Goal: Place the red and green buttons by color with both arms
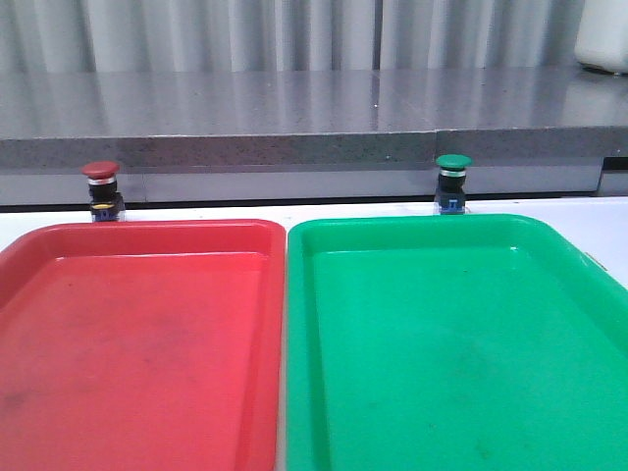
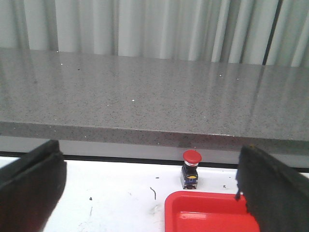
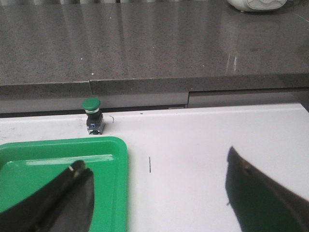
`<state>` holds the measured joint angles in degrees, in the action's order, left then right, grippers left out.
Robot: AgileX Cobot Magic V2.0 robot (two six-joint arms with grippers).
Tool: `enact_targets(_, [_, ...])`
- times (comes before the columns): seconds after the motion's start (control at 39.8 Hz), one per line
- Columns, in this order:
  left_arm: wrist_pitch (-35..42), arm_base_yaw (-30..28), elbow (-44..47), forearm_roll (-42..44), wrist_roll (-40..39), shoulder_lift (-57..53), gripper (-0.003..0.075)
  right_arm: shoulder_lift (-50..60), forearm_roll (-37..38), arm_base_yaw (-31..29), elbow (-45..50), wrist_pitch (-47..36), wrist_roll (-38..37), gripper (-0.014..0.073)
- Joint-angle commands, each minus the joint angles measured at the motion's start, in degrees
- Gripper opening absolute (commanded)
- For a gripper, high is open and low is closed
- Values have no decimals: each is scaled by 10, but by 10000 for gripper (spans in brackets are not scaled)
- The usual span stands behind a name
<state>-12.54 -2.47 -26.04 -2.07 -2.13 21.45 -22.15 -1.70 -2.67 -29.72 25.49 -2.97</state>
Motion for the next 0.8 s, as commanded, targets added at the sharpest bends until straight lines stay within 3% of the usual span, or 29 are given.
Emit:
enact_targets(0.0, [56, -1, -21, -4, 1, 8, 691, -8, 1, 1, -21, -48, 2, 590])
enact_targets(0.18, [61, 7, -28, -22, 1, 65, 691, -8, 1, 1, -21, -48, 2, 590])
enact_targets(0.4, [48, 50, -109, -24, 1, 243, 691, -8, 1, 1, -21, -48, 2, 590])
enact_targets(0.78, [-163, 81, -392, -21, 1, 549, 691, -8, 1, 1, -21, -48, 2, 590])
